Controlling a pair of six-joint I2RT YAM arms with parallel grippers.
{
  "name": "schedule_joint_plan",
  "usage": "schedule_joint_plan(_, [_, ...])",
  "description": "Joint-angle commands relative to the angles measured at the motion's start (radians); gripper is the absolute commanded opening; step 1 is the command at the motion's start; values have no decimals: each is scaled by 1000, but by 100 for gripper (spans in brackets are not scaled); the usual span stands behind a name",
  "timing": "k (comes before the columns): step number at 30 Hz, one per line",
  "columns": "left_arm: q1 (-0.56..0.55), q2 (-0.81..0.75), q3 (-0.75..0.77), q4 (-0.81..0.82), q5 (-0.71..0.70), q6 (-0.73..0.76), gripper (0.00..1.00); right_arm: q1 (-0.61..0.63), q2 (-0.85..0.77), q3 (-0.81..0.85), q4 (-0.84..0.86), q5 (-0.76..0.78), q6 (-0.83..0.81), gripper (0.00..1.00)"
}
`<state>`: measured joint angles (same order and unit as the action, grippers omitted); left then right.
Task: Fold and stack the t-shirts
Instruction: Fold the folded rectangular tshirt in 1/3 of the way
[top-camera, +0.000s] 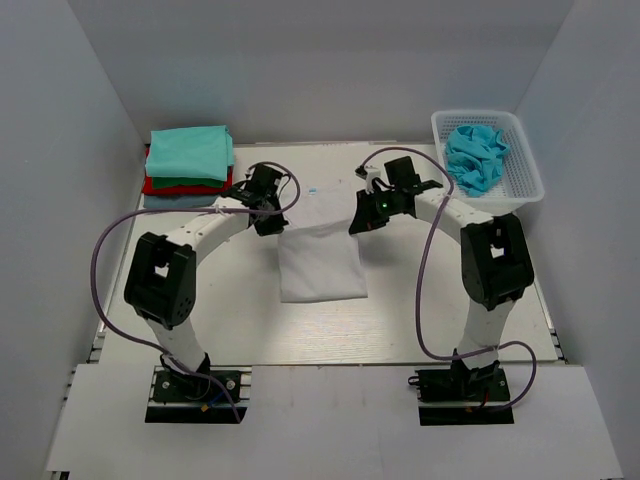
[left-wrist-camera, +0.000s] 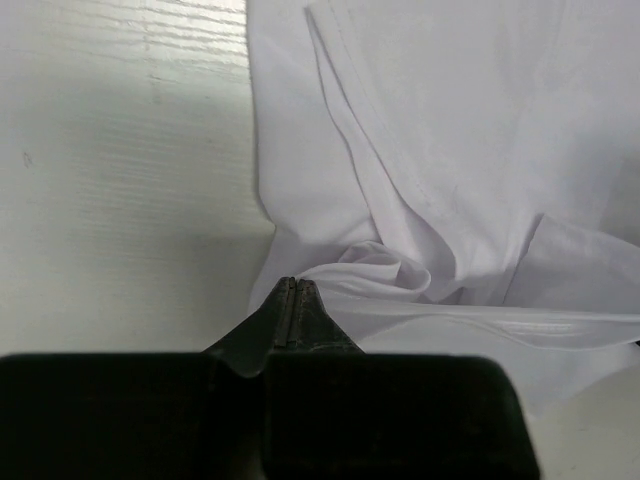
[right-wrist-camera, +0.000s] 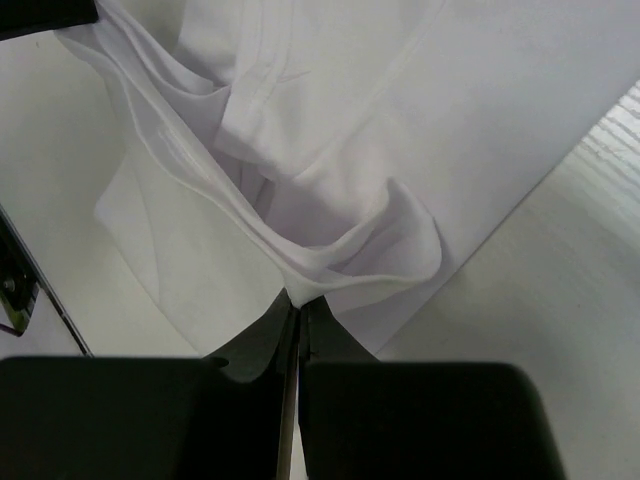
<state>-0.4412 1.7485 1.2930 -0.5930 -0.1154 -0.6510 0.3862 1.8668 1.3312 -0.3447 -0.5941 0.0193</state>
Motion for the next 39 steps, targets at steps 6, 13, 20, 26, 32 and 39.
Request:
schedule_joint_plan(6, [44, 74, 72, 36, -10, 17, 0, -29, 123, 135, -23, -49, -12, 0])
schedule_joint_plan(13, [62, 160, 207, 15, -6, 37, 71, -46, 239, 262, -48, -162, -13, 21])
schedule_joint_plan(20, [71, 47, 220, -65, -36, 37, 99, -46, 191, 243, -40, -129, 39, 58])
schedule_joint_plan(26, [71, -72, 158, -106, -52, 48, 99, -47, 89, 146, -37, 65, 87, 71])
schedule_joint_plan(32, [47, -70, 115, -15, 135, 71, 99, -29, 6, 114, -39, 134, 126, 66])
schedule_joint_plan(39, [38, 55, 127, 90, 306, 62, 99, 2, 74, 151, 9, -7, 174, 45])
